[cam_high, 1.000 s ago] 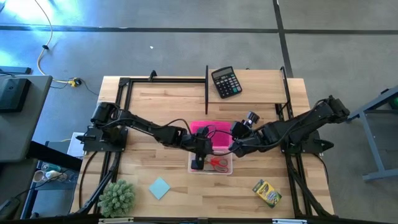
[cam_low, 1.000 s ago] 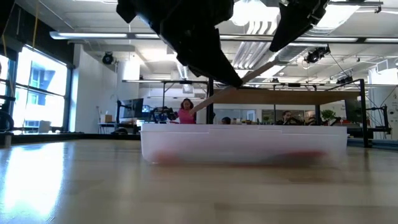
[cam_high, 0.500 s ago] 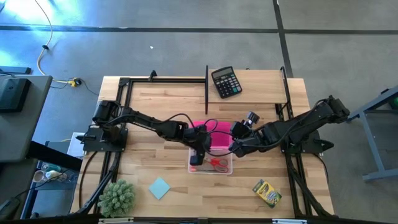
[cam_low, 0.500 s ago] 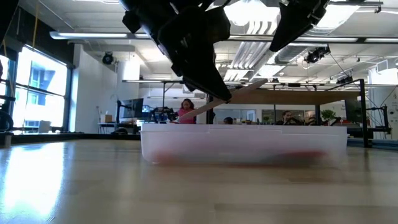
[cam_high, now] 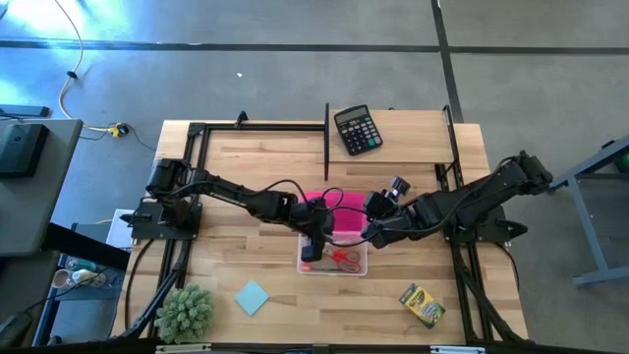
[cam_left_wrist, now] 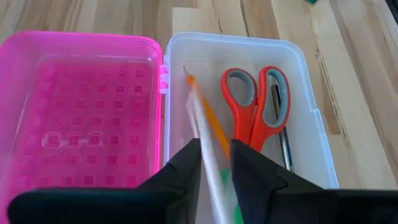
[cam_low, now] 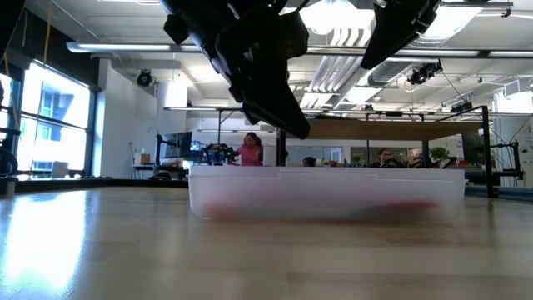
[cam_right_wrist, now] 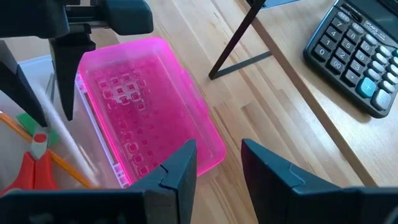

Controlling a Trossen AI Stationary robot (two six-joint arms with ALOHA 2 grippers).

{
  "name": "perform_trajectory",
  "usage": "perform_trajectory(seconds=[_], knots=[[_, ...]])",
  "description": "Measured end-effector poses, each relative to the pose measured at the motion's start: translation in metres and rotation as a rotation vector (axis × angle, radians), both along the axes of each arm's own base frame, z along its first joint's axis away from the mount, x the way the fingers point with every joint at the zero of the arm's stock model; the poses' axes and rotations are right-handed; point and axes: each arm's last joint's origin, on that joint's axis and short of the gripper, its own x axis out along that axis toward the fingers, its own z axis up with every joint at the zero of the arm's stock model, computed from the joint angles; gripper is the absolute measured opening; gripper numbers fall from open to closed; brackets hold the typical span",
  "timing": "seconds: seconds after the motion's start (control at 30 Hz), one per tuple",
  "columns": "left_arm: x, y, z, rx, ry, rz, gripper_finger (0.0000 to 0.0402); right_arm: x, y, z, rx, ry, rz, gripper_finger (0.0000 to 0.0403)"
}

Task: Pack school essentials
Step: Put the white pen into the supply box

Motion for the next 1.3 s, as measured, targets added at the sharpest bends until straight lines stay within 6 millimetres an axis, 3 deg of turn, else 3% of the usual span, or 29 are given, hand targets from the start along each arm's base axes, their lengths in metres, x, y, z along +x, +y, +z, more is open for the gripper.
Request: perform_trajectory(seconds=[0.3,0.6,0.7,1.03,1.3], knots=[[-0.002,0.000,0.000,0.005,0.023,-0.005,0.0121,0.000,0.000,0.000,0.003,0.002,0.002,0.0119],[-0.016,-0.002,0.014,-0.014,0.076,-0.024,0.0111,0.000,0.000,0.000,0.004,0.000,0.000,0.0119],[-0.015,-0.012,0.018,-0.026,0.048,-0.049,0.0106,0.000,0.000,0.000,0.004,0.001,0.000,0.0119],[-0.016,-0.059,0.009,-0.036,0.066,-0.162,0.0091,0.000,0.000,0.000,0.003,0.003,0.002,0.0119],[-0.010,-0.054,-0.014,-0.042,0.133,-0.126,0.0081,0.000,0.000,0.000,0.007,-0.001,-0.003,0.0119]])
